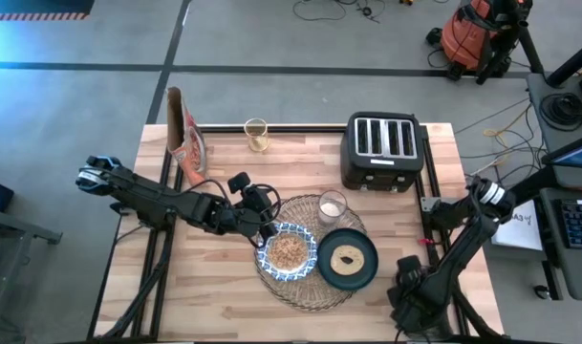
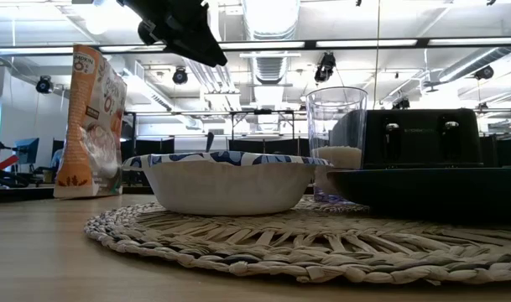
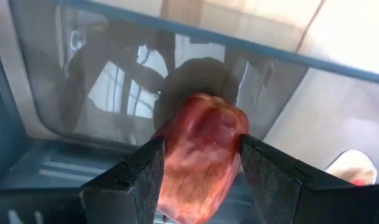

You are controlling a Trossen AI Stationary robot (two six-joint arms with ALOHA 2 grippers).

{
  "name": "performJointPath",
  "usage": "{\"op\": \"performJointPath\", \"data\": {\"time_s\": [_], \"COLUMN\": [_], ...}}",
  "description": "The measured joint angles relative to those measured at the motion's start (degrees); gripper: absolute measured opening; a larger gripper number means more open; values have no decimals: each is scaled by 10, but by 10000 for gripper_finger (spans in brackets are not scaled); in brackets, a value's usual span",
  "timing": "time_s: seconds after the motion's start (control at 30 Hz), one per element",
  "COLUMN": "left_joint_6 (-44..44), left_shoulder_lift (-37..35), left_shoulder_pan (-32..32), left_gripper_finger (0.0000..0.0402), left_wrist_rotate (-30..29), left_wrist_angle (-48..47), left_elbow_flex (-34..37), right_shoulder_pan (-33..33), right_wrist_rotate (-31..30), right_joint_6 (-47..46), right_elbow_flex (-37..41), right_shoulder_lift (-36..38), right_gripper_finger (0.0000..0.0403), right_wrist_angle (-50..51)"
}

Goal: Arrange a breakfast setting
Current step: Put the red apple to the left of the transparent glass of milk on the brown table mat

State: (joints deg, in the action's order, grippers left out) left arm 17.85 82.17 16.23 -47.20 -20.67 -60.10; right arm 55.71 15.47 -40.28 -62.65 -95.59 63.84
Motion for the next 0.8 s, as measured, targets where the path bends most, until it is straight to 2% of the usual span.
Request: {"op": "performJointPath", "data": {"time_s": [0.13,0.43,0.53,0.8], "left_joint_6": [-8,-9,-9,-9], "left_shoulder_lift": [0,0,0,0], "left_shoulder_pan": [0,0,0,0], "left_gripper_finger": [158,158,158,158], "left_wrist_rotate": [0,0,0,-1], "left_wrist_angle": [0,0,0,0], "left_elbow_flex": [0,0,0,0], "right_shoulder_pan": [5,5,5,5], "right_wrist_rotate": [2,-3,-4,-6], "right_joint_6": [-27,-26,-33,-69], "right_elbow_flex": [7,8,8,8], "right_shoulder_lift": [0,-1,-1,-1], "right_gripper_finger": [194,183,149,26], "right_wrist_angle": [-2,-3,-3,-15]}}
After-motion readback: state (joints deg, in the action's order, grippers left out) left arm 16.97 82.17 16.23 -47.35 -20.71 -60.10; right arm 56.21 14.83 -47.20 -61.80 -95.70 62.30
